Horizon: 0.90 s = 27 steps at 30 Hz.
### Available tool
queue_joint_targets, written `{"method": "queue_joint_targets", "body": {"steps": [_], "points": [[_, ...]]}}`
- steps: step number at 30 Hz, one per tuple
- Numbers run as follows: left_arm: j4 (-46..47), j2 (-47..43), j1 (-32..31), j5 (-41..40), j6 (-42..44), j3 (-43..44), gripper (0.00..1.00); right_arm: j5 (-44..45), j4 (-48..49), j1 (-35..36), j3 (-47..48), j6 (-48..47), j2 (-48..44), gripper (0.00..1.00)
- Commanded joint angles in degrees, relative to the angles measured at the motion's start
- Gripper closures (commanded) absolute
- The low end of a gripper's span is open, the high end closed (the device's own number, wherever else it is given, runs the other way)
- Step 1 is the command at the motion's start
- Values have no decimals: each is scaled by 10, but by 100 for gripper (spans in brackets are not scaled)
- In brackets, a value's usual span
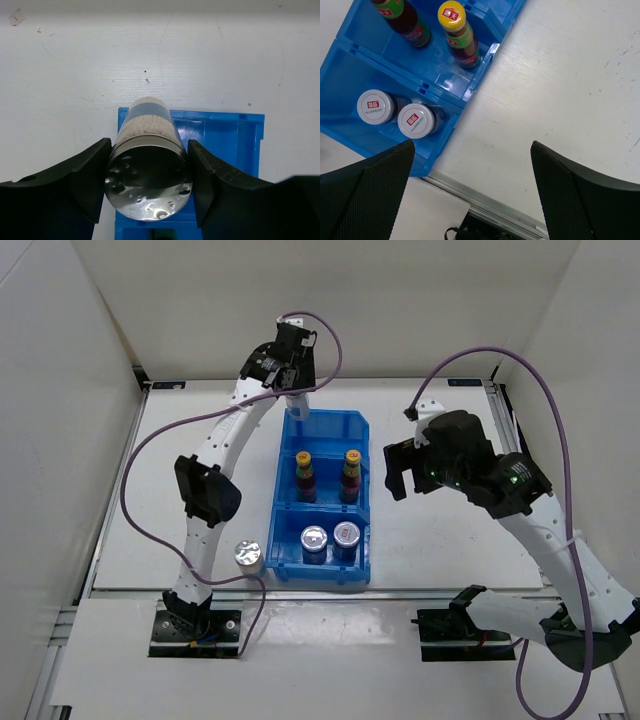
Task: Organize the condiment bottles
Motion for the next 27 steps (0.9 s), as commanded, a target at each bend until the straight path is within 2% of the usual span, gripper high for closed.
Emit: {"method": "queue_joint_targets", "body": {"steps": [1,7,12,23,27], "points": [[-16,-8,5,31,1,13,89,14,-14,-2,-7,17,-10,0],[-11,42,5,59,-6,13,89,63,-50,-2,21,17,-4,0],[-16,41,-1,71,-30,-10,89,71,-70,-2,41,35,8,0],[-30,-39,-53,-49,-94,-150,89,52,-76,-2,57,46,30,0],[-18,-61,-60,-49,-104,-190,89,39,-76,-2,62,40,42,0]]}}
